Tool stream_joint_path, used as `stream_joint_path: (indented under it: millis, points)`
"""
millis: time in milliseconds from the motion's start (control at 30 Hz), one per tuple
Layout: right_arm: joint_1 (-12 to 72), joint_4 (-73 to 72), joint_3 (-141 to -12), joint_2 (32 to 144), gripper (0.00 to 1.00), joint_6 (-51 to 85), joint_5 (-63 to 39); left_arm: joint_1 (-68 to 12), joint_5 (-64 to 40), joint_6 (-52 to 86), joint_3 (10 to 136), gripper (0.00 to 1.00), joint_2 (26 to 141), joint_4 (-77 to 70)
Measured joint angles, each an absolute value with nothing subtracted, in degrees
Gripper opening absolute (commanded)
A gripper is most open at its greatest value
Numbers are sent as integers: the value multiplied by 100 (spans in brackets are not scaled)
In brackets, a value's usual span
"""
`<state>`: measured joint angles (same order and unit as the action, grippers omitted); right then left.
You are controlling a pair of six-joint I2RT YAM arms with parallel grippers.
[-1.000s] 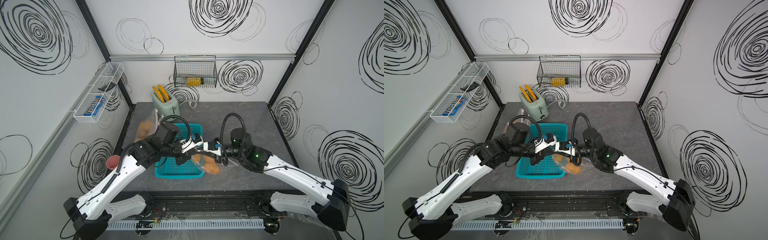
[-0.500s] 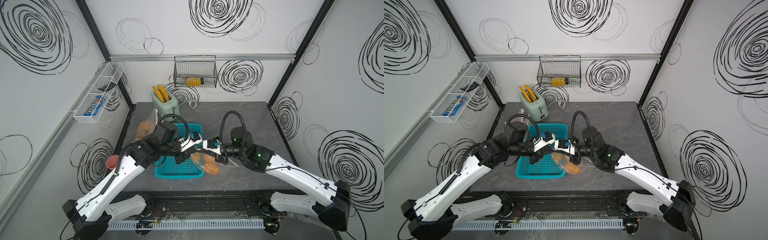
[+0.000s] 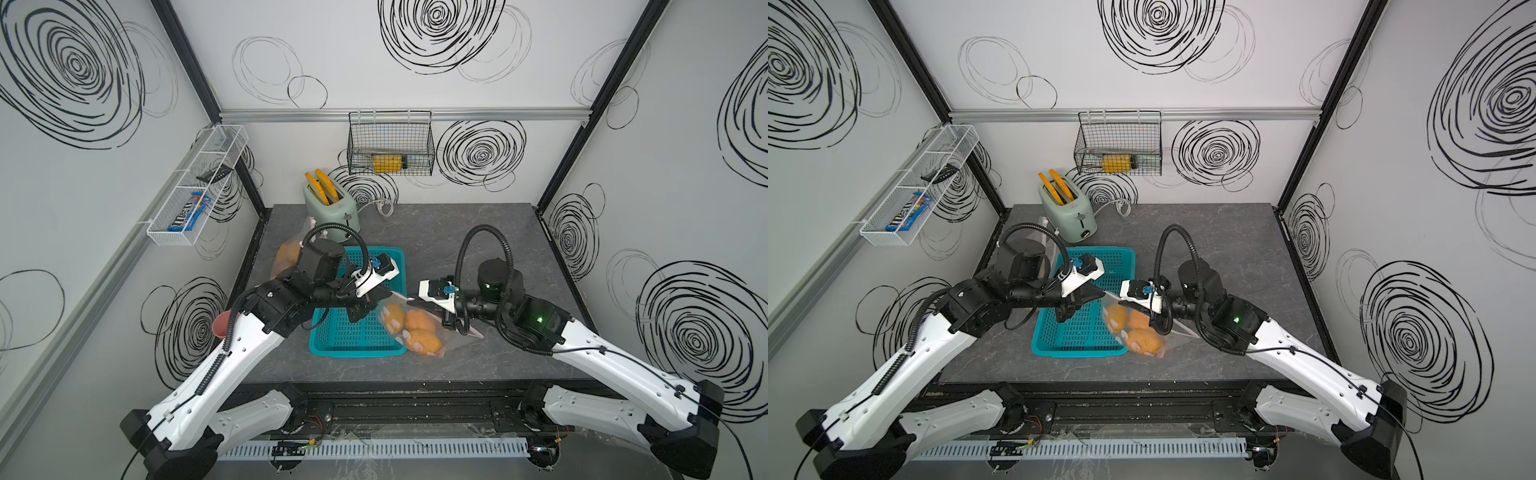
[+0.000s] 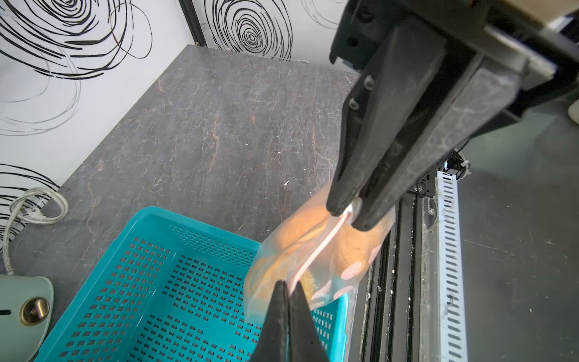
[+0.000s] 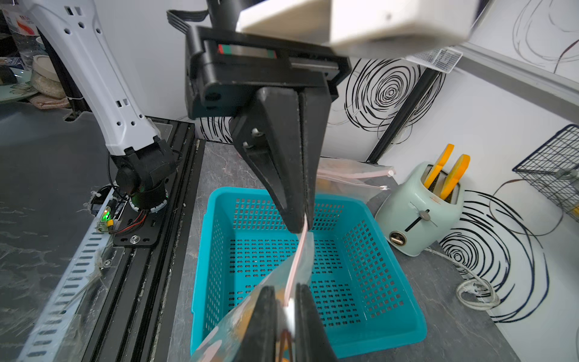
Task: Put the potatoes into a zipper bag and zip it
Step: Zip the zipper on the zipper food storage bag.
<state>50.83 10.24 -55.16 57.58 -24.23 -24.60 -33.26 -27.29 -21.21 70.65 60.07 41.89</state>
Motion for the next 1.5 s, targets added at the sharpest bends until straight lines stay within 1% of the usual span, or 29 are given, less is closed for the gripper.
stream_joint_path:
  millis: [133,467,833,1033,1267,1500]
  points:
    - [5083,1288,-5417,5561,11,-2377,-2355,-3177,-2512,-2062,7065,0,5942,4187]
    - [5083,1741,-5415,5282,13,-2265,-2156,-3170,-2246,-1990,7065,0,5843,4095]
    - [5076,2217,-5415,5028,12,-2257,-1914,-3164,-1927,-1918,7063,0,5739,4034]
    - [5030,2456,-5415,4792,11,-2255,-1831,-3094,-1667,-1841,6941,0,5463,3815]
    - [5002,2781,-5413,4434,11,-2252,-1708,-2915,-1549,-1793,6936,0,5398,3699]
    - [4930,3100,-5413,4320,10,-2259,-1577,-2832,-1511,-1752,6925,0,5387,3588]
